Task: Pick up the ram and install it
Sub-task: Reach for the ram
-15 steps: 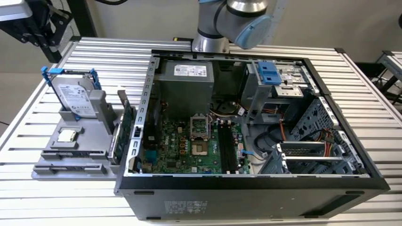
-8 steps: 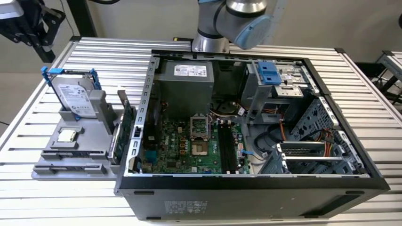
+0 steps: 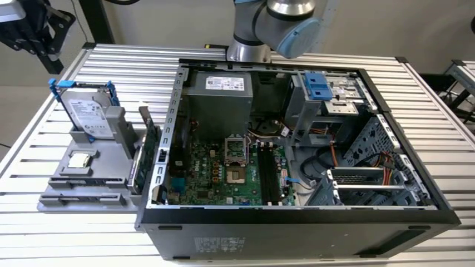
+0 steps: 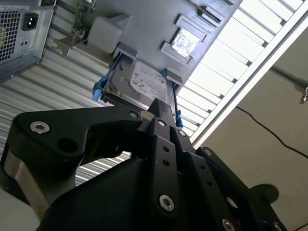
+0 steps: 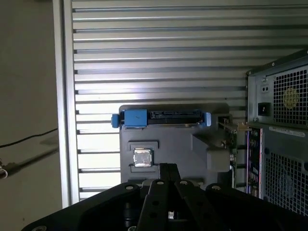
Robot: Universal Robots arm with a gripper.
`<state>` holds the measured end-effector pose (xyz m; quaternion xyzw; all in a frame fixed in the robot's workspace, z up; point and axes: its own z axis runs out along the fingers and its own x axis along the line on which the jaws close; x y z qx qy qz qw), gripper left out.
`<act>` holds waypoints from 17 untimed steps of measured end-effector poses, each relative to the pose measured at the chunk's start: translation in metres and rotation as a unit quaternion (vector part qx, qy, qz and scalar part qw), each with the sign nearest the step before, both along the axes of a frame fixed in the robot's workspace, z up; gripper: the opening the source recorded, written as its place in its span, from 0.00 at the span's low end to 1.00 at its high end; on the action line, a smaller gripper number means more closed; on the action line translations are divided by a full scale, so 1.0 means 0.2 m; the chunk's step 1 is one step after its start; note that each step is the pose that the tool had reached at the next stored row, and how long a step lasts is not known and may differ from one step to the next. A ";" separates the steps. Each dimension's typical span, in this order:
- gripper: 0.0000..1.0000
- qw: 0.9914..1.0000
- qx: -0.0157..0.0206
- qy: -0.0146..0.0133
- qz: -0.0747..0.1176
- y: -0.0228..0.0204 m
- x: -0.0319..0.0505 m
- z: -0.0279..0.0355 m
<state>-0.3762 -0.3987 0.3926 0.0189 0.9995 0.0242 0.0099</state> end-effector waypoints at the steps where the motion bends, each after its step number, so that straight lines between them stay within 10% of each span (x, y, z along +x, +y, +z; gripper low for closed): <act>1: 0.00 1.000 0.000 0.000 0.000 0.000 0.000 0.000; 17: 0.00 1.000 0.000 0.000 0.000 -0.055 -0.001 0.000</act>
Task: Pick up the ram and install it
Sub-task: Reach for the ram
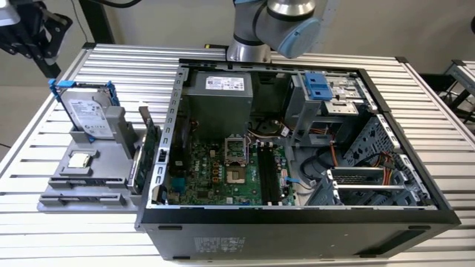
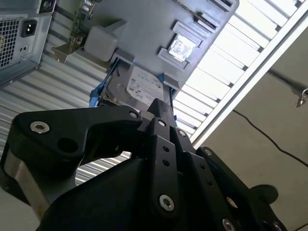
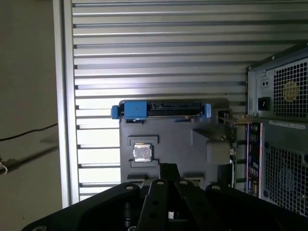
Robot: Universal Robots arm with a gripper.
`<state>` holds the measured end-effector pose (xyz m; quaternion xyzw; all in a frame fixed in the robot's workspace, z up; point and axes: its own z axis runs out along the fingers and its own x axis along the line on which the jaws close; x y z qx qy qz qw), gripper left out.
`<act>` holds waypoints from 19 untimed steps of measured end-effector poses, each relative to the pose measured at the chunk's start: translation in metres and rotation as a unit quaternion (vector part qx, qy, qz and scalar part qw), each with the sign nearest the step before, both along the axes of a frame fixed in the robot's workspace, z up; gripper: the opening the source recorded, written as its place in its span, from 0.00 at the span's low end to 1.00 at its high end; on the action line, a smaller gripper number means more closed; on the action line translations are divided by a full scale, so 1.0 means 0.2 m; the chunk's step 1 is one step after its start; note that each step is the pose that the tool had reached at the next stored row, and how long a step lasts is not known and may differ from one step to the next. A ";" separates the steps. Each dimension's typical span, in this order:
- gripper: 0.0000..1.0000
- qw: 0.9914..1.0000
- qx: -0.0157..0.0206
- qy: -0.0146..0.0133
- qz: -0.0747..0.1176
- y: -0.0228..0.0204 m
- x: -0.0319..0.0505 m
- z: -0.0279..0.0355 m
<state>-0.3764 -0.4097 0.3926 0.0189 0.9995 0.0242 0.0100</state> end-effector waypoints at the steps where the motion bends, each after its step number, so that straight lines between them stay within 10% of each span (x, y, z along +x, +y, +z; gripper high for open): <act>1: 0.00 1.000 0.000 0.000 0.000 -0.003 0.000 0.000; 19: 0.00 1.000 0.000 0.000 0.000 -0.058 0.000 0.000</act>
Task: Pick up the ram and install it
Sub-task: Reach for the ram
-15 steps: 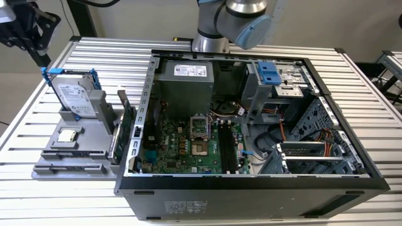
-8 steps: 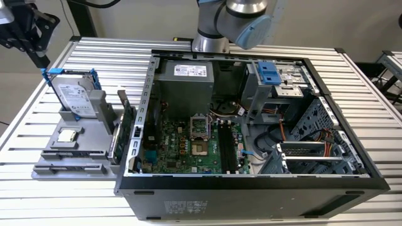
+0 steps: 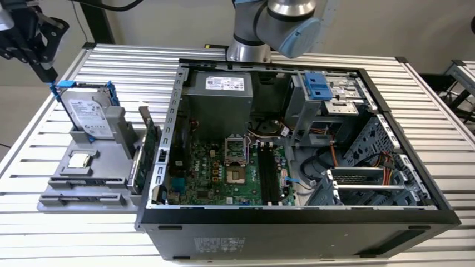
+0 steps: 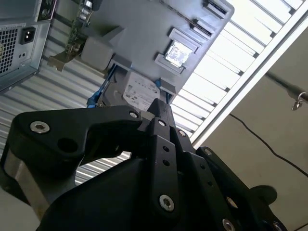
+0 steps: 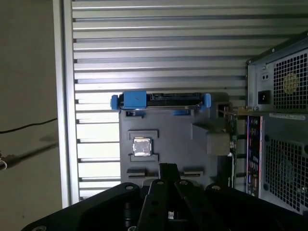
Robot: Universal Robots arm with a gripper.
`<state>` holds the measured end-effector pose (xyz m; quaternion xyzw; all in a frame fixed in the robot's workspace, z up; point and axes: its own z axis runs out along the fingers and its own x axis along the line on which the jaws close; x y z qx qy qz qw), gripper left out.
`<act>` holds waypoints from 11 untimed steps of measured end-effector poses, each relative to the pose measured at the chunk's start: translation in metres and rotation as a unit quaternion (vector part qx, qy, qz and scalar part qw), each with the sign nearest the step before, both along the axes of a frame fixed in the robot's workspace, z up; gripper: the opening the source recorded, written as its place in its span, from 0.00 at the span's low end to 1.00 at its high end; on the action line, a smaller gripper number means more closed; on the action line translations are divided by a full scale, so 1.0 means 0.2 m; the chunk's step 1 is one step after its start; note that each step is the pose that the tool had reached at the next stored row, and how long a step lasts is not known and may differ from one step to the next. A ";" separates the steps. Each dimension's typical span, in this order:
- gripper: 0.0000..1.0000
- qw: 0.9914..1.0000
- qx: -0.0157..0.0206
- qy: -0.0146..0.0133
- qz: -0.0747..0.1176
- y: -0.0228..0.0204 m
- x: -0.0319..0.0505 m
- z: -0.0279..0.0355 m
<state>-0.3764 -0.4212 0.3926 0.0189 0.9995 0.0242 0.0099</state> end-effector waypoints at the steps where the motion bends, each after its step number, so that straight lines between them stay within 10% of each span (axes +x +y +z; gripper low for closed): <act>1: 0.00 1.000 0.000 0.000 0.000 -0.003 0.000 0.000; 11: 0.00 1.000 0.000 0.000 0.000 -0.028 0.000 0.000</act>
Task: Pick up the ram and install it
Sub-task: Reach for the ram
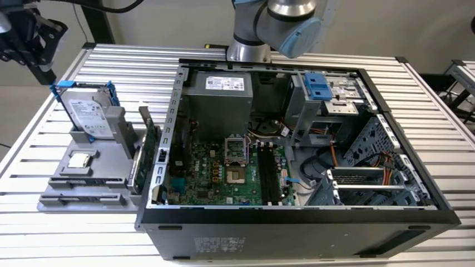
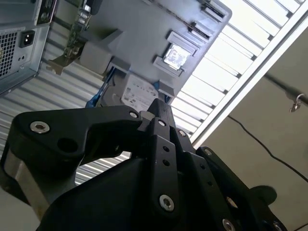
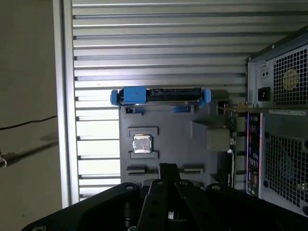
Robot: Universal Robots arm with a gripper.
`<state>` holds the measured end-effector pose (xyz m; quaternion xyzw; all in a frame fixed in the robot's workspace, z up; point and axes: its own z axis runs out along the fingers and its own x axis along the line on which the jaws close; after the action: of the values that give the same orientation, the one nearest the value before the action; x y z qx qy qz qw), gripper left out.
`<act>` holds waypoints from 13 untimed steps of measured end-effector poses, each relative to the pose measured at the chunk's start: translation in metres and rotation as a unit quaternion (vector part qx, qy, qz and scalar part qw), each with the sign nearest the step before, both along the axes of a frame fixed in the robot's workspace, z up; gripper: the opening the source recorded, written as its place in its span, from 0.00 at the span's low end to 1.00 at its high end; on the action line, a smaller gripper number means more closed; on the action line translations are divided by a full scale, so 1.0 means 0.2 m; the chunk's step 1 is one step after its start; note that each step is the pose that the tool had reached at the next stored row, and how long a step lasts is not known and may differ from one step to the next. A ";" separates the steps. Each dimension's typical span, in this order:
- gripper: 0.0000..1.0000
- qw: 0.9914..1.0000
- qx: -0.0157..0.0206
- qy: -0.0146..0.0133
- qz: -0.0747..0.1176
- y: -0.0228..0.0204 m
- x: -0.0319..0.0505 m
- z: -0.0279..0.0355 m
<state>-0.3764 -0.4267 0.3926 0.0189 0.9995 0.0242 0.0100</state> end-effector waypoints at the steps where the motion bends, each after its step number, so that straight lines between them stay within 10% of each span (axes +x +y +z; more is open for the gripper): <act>1: 0.00 1.000 0.000 0.000 0.000 -0.003 0.000 0.000; 13: 0.00 1.000 0.000 0.000 0.000 -0.031 0.000 0.000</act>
<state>-0.3764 -0.4328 0.3926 0.0189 0.9995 0.0242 0.0099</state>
